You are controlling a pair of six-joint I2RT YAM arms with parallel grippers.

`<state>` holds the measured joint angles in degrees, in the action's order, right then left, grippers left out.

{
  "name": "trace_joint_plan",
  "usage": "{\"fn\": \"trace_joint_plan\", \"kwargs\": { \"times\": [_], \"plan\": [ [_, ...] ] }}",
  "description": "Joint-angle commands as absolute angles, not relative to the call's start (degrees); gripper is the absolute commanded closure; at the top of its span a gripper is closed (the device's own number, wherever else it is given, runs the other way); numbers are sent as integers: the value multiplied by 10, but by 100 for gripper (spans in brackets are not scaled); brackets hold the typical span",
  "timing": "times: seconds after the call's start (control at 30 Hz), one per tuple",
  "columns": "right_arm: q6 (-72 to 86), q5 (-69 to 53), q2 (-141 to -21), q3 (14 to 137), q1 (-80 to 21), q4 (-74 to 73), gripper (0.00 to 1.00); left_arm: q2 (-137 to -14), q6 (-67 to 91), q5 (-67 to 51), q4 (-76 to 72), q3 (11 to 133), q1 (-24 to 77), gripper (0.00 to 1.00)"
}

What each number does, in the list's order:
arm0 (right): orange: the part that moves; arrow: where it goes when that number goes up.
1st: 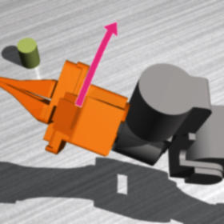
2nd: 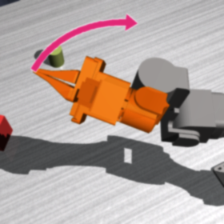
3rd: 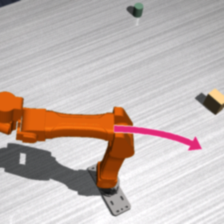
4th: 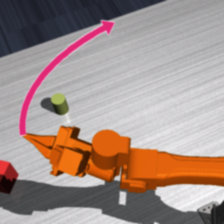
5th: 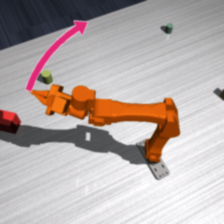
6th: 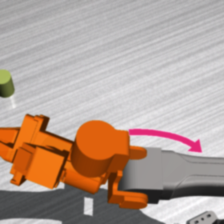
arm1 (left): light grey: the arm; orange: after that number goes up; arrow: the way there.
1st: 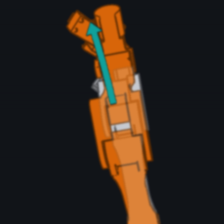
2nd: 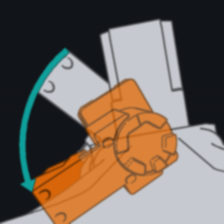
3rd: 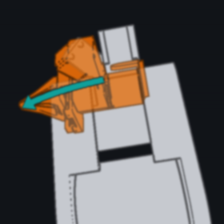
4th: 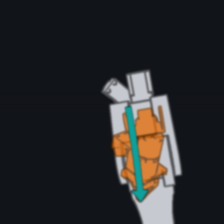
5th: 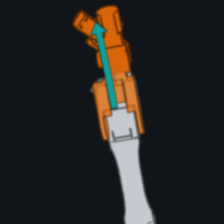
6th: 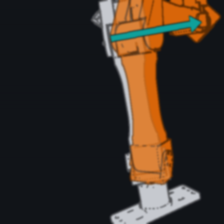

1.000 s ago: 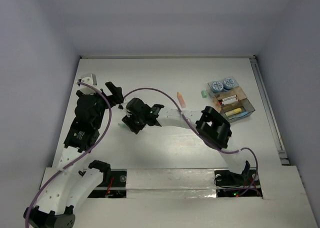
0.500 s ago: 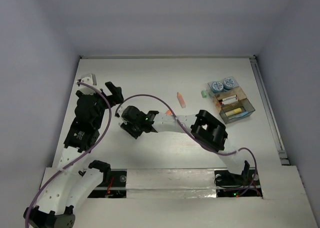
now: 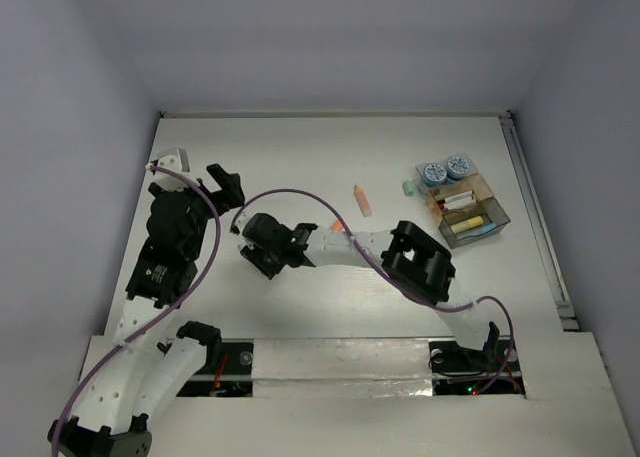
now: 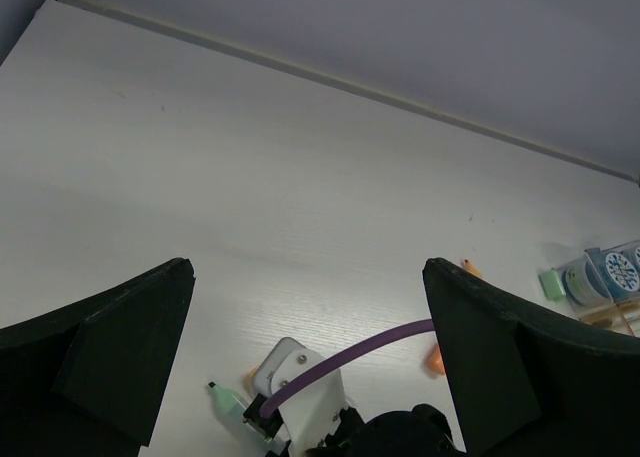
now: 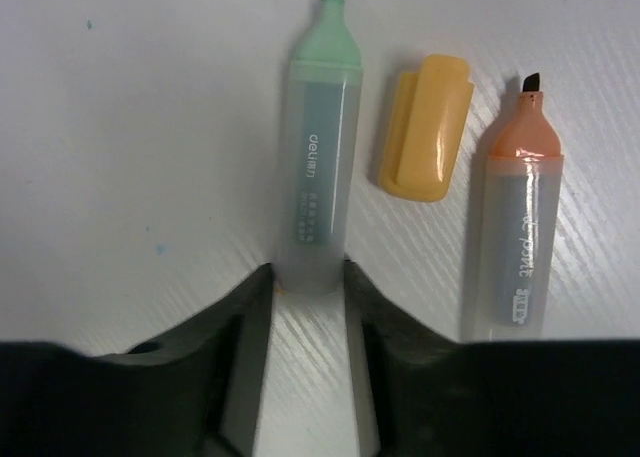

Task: Sort the stationery into containers
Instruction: Pick up the pen from the center of the board.

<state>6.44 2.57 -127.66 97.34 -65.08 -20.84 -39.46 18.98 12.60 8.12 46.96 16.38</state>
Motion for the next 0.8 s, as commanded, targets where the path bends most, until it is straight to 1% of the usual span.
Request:
{"fn": "trace_joint_plan", "kwargs": {
  "times": [0.0, 0.07, 0.1, 0.17, 0.4, 0.5, 0.67, 0.77],
  "plan": [
    [82, 26, -1270, 957, -656, -172, 66, -386, 194, 126, 64, 490, 161, 1],
    [90, 26, -1264, 946, -656, -164, 71, -385, 195, 125, 62, 488, 161, 1],
    [91, 26, -1253, 940, -661, -150, 76, -385, 195, 124, 62, 488, 161, 1],
    [96, 25, -1238, 919, -661, -135, 78, -385, 196, 125, 60, 487, 161, 1],
    [118, 22, -1144, 861, -661, -44, 80, -383, 195, 113, 56, 485, 161, 1],
    [125, 50, -1098, 840, -661, -31, 80, -385, 199, 93, 49, 484, 161, 1],
    [134, 133, -1036, 822, -661, -35, 80, -392, 200, 31, 29, 486, 156, 1],
    [133, 183, -1024, 817, -661, -38, 81, -397, 205, 3, 18, 486, 156, 7]
  ]
}}
